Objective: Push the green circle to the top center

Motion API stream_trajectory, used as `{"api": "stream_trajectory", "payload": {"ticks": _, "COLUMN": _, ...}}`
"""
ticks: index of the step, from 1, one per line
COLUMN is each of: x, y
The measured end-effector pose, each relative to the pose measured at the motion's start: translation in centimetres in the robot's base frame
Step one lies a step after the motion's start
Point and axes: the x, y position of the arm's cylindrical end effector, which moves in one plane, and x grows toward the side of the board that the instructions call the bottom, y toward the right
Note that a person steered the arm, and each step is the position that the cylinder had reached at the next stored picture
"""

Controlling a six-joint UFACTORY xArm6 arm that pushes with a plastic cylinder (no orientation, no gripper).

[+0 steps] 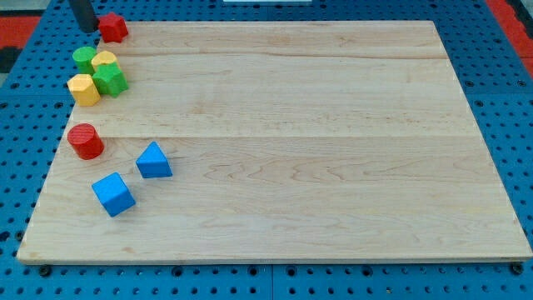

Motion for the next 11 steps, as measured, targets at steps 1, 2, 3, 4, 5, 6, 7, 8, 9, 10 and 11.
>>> {"api": "stream_trajectory", "payload": {"ticks": 1, "x": 1.8, "y": 3.7}}
{"api": "stream_trajectory", "payload": {"ticks": 2, "x": 2.0, "y": 3.1}}
{"api": "stream_trajectory", "payload": {"ticks": 3, "x": 0.8, "y": -0.1}}
{"api": "stream_trajectory", "payload": {"ticks": 4, "x": 0.8, "y": -0.1}}
{"api": "stream_trajectory", "payload": {"ticks": 5, "x": 1.3, "y": -0.1}}
{"api": "stream_trajectory", "payload": {"ticks": 6, "x": 1.3, "y": -0.1}}
{"api": "stream_trajectory", "payload": {"ticks": 7, "x": 2.8, "y": -0.1}}
{"api": "stream_trajectory", "payload": {"ticks": 8, "x": 4.1, "y": -0.1}}
{"api": "stream_trajectory", "payload": {"ticks": 9, "x": 7.2, "y": -0.1}}
{"api": "stream_trajectory", "payload": {"ticks": 10, "x": 7.8, "y": -0.1}}
{"api": "stream_trajectory", "payload": {"ticks": 11, "x": 7.8, "y": -0.1}}
